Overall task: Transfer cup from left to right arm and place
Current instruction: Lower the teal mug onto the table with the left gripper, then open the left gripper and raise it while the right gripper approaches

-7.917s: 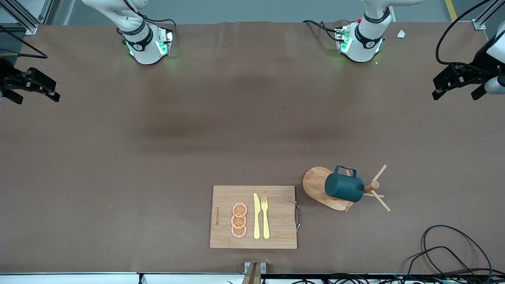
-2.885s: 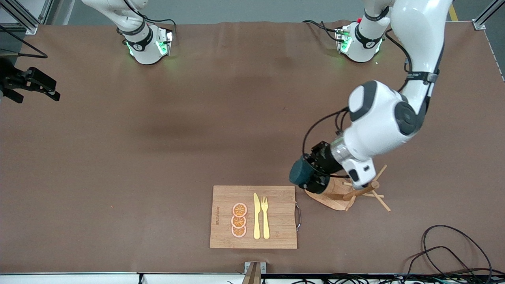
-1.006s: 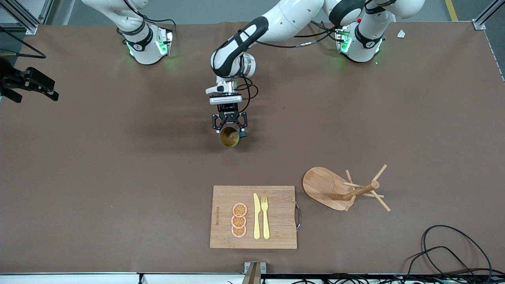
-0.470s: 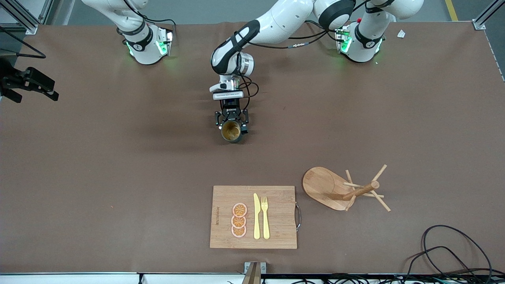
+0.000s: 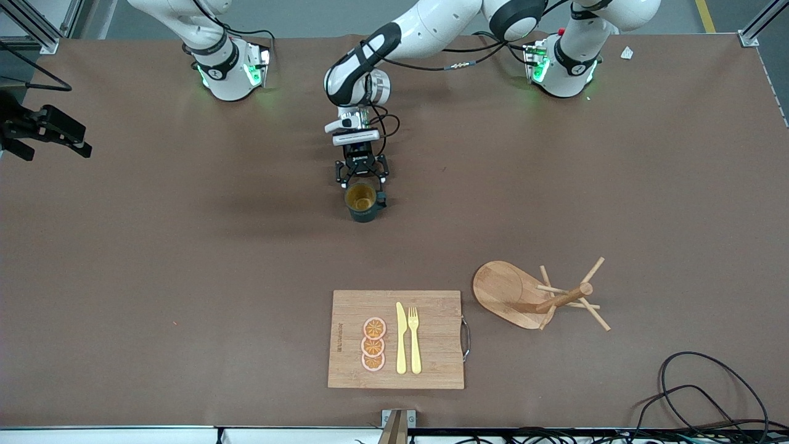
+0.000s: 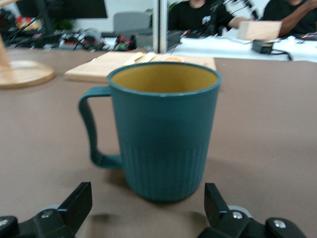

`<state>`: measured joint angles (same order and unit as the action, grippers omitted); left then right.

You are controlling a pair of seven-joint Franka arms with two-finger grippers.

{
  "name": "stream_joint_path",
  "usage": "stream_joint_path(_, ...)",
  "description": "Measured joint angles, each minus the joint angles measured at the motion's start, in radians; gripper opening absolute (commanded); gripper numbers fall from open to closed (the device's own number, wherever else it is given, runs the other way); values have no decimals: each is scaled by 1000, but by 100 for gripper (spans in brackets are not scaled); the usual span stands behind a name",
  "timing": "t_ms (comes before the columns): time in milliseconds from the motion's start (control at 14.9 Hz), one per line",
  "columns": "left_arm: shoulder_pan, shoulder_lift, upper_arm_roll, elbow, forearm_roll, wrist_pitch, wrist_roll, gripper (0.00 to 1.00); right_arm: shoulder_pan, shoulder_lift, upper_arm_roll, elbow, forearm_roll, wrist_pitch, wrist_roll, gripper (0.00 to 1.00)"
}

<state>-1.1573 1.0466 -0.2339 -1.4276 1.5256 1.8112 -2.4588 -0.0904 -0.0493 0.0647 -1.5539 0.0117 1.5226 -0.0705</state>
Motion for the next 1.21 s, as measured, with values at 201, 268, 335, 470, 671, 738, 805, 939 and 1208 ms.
stream_joint_path(201,1,-56,-13,21,-124,-6,2,100,0,0,0,0,0,-1,0,100)
stream_joint_path(268,3,-89,-13,26,-177,-7,22,100,0,0,0,0,0,-3,0,100)
stream_joint_path(335,7,-129,-13,30,-238,-7,60,100,1,0,1,0,0,-7,0,100)
stream_joint_path(470,21,-217,-12,34,-345,-8,166,100,6,0,3,0,0,-10,0,100)
stream_joint_path(671,63,-343,-12,33,-473,-10,370,100,25,0,5,-1,0,-17,5,100)
stream_joint_path(738,86,-383,-12,33,-517,-10,451,100,41,0,6,-4,1,-22,35,100)
stream_joint_path(805,113,-422,-12,33,-558,-10,532,100,68,0,7,-9,2,-26,92,100)
stream_joint_path(939,177,-495,-12,33,-641,-2,701,100,157,3,11,-18,3,-23,217,100)
stream_joint_path(1208,340,-602,-11,32,-805,71,1044,100,285,18,18,-50,3,49,336,100)
